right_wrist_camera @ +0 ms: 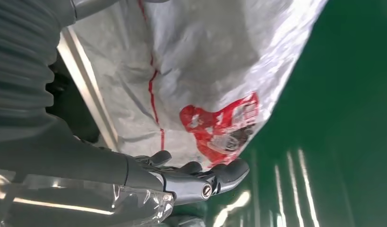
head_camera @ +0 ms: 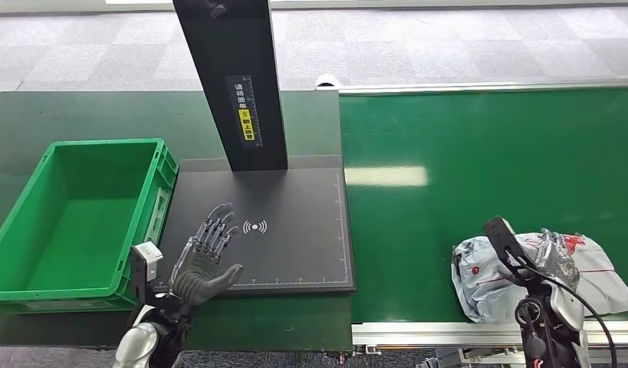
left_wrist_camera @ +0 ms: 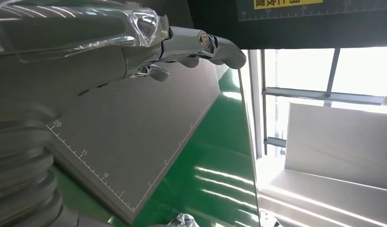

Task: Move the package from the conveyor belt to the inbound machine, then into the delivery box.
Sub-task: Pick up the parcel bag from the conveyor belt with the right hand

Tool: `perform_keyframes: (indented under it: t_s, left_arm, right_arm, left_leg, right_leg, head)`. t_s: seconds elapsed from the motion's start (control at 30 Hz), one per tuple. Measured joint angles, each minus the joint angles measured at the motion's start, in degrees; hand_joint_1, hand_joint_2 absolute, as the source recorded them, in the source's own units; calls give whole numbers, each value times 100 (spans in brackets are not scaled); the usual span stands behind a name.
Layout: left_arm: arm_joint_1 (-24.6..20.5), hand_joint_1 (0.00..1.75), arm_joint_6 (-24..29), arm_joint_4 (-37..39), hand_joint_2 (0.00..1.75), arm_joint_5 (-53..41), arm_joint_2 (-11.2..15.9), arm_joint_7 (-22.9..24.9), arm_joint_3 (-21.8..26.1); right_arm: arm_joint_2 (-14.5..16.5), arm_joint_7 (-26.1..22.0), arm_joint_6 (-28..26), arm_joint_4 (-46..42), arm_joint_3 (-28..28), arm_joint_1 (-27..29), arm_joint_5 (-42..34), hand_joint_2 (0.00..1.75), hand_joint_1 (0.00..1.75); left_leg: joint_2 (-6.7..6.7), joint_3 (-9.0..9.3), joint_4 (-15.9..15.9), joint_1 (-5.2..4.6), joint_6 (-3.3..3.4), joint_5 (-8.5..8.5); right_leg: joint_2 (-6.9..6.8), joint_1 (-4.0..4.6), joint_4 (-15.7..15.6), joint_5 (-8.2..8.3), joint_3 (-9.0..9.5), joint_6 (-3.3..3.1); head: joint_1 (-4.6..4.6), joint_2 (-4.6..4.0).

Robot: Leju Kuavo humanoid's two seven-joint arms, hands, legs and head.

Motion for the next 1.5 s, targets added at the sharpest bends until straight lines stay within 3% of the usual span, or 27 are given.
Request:
perform_keyframes:
  t_s: [0.23,0.57,0.6,0.7,0.73,0.9,1.1,1.5]
  left_arm:
    - [4,0,70,-1,175,-30,-70,33,22]
    - [58,0,121,-53,175,-45,-131,63,55]
    - [63,0,131,-56,175,-47,-134,63,62]
    - [92,0,160,-96,175,-56,-143,64,92]
    - [106,0,166,-119,175,-58,-143,64,101]
    - [208,0,169,-290,175,-55,-140,64,168]
    - [253,0,142,-370,175,-31,-131,62,236]
    - [257,0,37,-380,175,-22,-122,51,286]
  right_arm:
    - [-186,760,-167,652,-88,-279,823,175,0]
    - [-281,989,53,1271,-89,-583,1379,175,0]
    - [-287,963,73,1316,-89,-603,1420,175,24]
    - [-306,738,42,1462,-89,-679,1539,175,152]
    - [-309,618,-27,1499,-88,-703,1581,175,171]
    - [-269,-43,-505,1542,-53,-795,1751,175,175]
    - [-174,-494,-545,1511,9,-837,1624,175,175]
    - [-142,-336,-762,1382,82,-733,1901,175,175]
  left_leg:
    - [1,0,0,0,0,0]
    - [0,0,0,0,0,0]
    - [0,0,0,0,0,0]
    - [0,-1,0,0,0,0]
    - [0,-1,0,0,0,0]
    - [0,-1,0,0,0,0]
    - [-2,-1,0,1,0,1]
    - [-1,0,0,0,0,0]
  right_leg:
    - [0,0,0,0,0,0]
    - [0,0,0,0,1,0]
    - [0,0,0,0,1,0]
    - [0,0,0,0,2,0]
    - [0,0,0,0,2,0]
    - [0,0,0,0,2,0]
    - [-1,1,0,0,2,0]
    - [-1,0,0,0,1,1]
  head:
    - [0,0]
    - [0,0]
    - [0,0]
    - [-1,0]
    - [-1,0]
    - [-1,0]
    - [-1,0]
    - [0,0]
